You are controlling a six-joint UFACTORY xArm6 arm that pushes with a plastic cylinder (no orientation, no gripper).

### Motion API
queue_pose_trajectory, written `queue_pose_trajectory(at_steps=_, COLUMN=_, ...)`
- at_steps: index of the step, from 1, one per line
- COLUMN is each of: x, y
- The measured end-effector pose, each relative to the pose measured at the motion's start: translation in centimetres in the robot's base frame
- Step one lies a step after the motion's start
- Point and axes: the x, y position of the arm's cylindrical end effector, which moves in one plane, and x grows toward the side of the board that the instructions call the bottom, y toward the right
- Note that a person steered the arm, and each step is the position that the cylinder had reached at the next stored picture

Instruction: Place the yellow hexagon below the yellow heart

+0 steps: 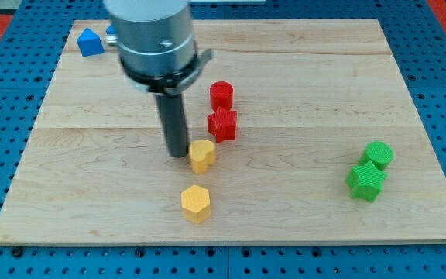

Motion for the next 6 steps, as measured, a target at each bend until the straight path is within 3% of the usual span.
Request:
queue_pose_trajectory(at_steps=1, x=1.2, y=2.1)
queue_pose_trajectory(at_steps=2, x=1.1, y=-2.6)
queue_pose_trajectory(at_steps=3, x=5.4, y=-5.7)
queue_pose_trajectory(at_steps=5, x=10.1, y=1.5)
queue_pose_trajectory(at_steps=6, x=11.7, y=1.9)
